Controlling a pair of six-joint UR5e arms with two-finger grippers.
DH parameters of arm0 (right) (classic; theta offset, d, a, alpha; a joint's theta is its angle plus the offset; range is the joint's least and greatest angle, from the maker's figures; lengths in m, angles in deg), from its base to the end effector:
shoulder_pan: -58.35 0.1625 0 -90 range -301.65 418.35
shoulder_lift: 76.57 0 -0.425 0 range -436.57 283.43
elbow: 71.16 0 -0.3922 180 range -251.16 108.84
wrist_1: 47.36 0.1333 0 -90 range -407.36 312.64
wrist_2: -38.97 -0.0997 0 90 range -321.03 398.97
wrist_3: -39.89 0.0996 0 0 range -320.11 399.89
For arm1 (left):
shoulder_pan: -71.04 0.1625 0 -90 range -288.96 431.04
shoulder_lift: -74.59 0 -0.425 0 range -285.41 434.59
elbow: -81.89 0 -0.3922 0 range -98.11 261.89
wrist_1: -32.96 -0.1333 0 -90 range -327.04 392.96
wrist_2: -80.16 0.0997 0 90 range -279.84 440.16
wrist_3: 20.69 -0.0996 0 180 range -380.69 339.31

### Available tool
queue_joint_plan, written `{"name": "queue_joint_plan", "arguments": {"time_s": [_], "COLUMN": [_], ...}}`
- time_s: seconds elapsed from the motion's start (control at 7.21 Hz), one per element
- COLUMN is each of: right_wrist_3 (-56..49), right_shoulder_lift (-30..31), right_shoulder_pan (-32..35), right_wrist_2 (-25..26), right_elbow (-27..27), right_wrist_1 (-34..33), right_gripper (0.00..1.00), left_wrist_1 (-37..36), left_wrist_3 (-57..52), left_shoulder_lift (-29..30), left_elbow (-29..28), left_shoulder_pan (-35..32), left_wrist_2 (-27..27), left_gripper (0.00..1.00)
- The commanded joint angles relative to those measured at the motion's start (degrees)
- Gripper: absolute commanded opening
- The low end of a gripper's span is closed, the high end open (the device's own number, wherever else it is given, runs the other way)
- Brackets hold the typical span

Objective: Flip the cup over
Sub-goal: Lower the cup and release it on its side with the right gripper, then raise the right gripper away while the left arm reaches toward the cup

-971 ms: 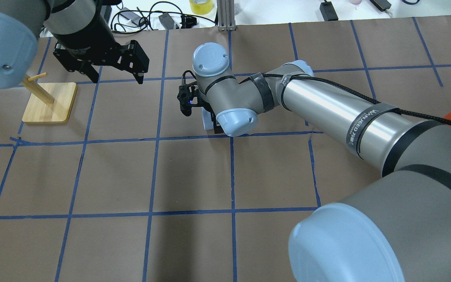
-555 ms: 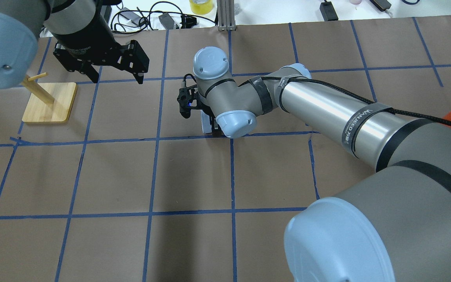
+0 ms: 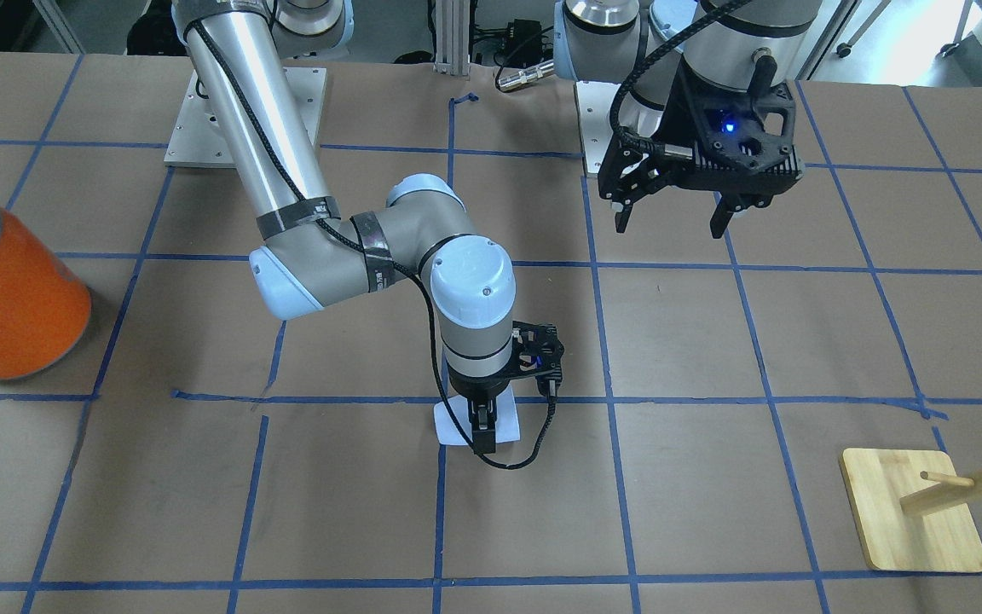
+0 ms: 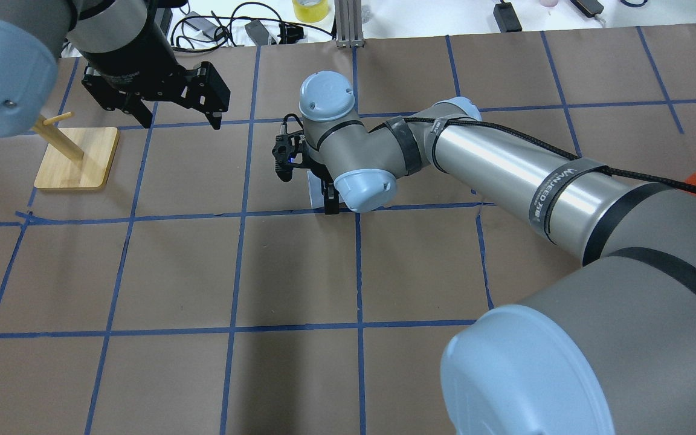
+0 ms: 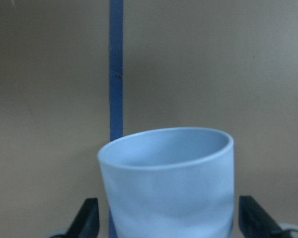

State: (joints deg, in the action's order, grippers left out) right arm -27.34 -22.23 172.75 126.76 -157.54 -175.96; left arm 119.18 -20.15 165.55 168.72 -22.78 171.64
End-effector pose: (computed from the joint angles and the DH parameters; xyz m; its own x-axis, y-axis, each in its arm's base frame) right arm 0.4102 -0.5723 0.2123 0.0269 -0.9955 0.0905 -0.9962 -0.0342 -0.0795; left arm -0.1643 -0.4987 0.5139 -0.9982 0.0546 -0.0247 0.0569 0.9929 -0.1046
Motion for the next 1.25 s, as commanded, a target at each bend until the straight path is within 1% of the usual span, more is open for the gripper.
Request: {"name": "queue_joint_plan", "arguments": {"time_s": [0.0, 0.28, 0.42, 0.55, 0.69, 0.83, 0.97, 1.11], "right_wrist_3": [0.2, 2.2, 2.6, 4.3, 7.8, 8.5, 11.8, 17.0], "right_shoulder_lift": [7.7, 17.7, 21.8, 25.5, 29.0, 31.3, 32.0, 32.2], "right_shoulder_pan": [-0.2, -0.8, -1.7, -2.4, -2.9, -4.3, -7.0, -9.9], "right_wrist_2": [-0.1, 0.0, 0.0, 0.0, 0.5, 0.9, 0.9, 0.7], "right_elbow": [-0.1, 0.0, 0.0, 0.0, -0.1, -0.2, -0.2, -0.2], "right_wrist_1": [8.3, 20.2, 24.4, 27.2, 31.3, 33.2, 34.4, 34.1], "right_gripper": [1.00, 1.00, 1.00, 1.00, 1.00, 1.00, 1.00, 1.00], "left_wrist_1": [0.0, 0.2, 0.4, -0.2, 0.0, -0.7, -1.7, -3.5], "left_wrist_3": [0.1, 0.1, 0.1, 0.2, 0.2, 0.8, 0.7, 0.0], "left_shoulder_lift": [-0.1, -0.4, -1.1, -1.8, -1.6, -0.5, -0.1, 0.2], "left_elbow": [0.0, 0.0, 0.2, 0.0, 0.6, 1.9, 4.3, 7.5], "left_shoulder_pan": [0.1, 0.3, 0.3, 0.4, 0.5, 1.3, 4.5, 7.3], "left_wrist_2": [-0.2, -0.2, -0.2, -3.4, -5.0, -5.5, -9.1, -17.9], "left_gripper": [1.00, 1.00, 1.00, 1.00, 1.00, 1.00, 1.00, 1.00]}}
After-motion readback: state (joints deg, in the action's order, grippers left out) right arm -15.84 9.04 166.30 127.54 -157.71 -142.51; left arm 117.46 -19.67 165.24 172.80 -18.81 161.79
